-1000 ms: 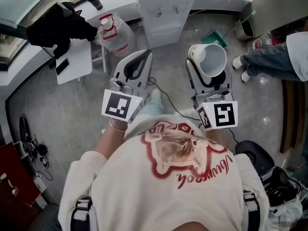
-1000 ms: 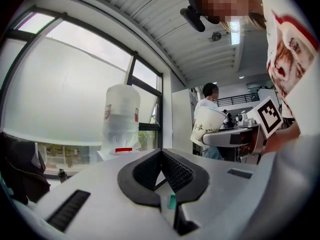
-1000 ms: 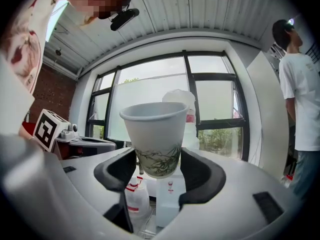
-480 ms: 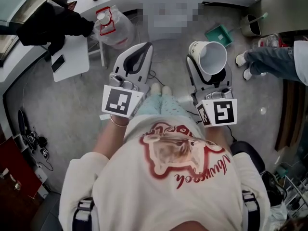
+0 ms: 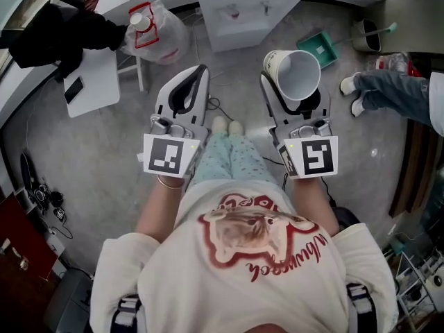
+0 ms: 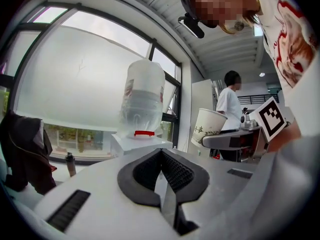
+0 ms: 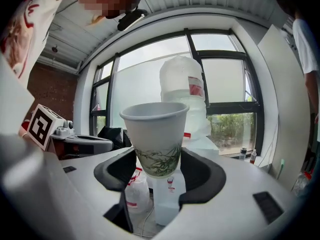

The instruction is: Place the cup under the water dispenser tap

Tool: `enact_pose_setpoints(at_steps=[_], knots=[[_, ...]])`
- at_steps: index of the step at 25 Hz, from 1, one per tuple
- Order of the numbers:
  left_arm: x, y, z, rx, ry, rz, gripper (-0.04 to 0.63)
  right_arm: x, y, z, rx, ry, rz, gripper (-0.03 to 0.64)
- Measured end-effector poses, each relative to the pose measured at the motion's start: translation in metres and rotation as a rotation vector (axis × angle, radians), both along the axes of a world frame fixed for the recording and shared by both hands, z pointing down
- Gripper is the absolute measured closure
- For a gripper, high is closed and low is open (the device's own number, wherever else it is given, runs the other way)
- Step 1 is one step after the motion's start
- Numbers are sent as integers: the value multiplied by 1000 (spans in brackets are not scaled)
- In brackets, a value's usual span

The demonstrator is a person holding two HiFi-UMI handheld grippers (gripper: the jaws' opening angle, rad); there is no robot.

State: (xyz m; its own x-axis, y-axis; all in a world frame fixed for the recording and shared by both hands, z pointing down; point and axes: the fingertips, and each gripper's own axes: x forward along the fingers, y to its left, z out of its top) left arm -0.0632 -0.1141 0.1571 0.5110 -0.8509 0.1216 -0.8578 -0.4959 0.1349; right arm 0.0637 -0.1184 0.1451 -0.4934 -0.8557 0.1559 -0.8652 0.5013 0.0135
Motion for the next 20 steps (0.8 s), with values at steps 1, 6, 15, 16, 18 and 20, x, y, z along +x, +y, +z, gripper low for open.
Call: enact_pose_setpoints(at_steps=[1, 6, 15, 16, 18, 20], knots=[[-3, -3, 3, -2, 13, -13, 575, -4, -4, 5, -6, -1, -9, 325], [-14, -20, 37, -32, 18, -58, 575, -21, -29, 50, -32, -15, -52, 326], [-34, -28, 133, -140, -42, -102, 575, -47, -69, 157, -98, -8, -94, 325], [-35, -31, 138, -132, -21, -115, 575, -49, -74, 169, -98, -9, -94, 325], [-36, -35, 150, -126, 2, -131, 574, -53, -85, 193, -90, -10, -95, 325], [-39, -35, 166, -139, 0, -133, 575, -57, -95, 217, -92, 3, -94, 325]])
